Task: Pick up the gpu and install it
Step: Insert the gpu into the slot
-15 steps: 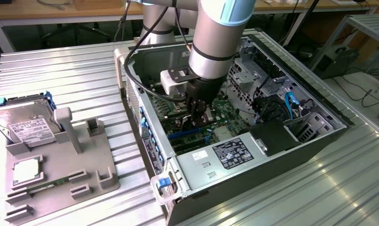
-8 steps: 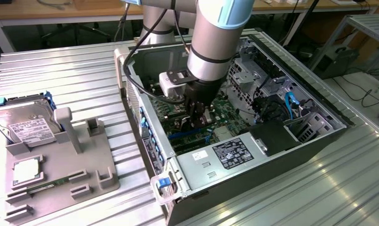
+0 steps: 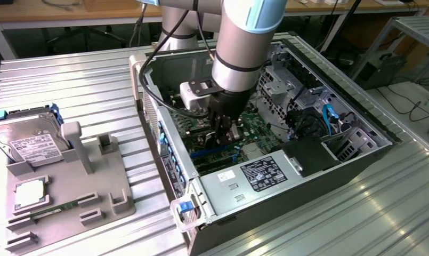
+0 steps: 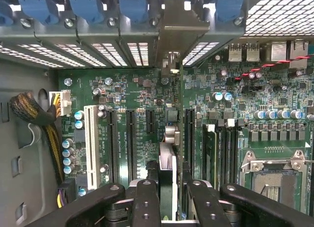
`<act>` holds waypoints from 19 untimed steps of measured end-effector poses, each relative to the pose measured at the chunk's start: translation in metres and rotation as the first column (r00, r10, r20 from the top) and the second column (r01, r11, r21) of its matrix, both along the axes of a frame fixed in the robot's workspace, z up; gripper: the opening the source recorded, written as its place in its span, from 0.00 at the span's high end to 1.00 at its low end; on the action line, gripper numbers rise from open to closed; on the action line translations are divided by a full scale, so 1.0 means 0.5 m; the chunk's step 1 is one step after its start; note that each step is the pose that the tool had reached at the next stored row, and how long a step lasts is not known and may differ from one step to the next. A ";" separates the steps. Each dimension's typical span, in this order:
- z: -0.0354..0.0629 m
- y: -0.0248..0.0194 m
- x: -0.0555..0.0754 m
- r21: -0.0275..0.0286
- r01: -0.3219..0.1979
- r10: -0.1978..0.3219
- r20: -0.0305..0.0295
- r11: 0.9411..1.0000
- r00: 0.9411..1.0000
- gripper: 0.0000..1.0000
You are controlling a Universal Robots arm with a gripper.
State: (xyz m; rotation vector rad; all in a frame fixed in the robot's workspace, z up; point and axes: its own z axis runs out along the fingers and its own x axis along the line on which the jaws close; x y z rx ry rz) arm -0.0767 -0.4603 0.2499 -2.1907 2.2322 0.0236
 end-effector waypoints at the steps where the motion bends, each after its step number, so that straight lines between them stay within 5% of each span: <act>1: 0.000 0.0000 0.000 0.001 0.000 0.000 0.000 1.000 1.000 0.73; 19: -0.021 0.0008 -0.004 0.003 0.000 0.000 -0.002 1.000 1.000 0.73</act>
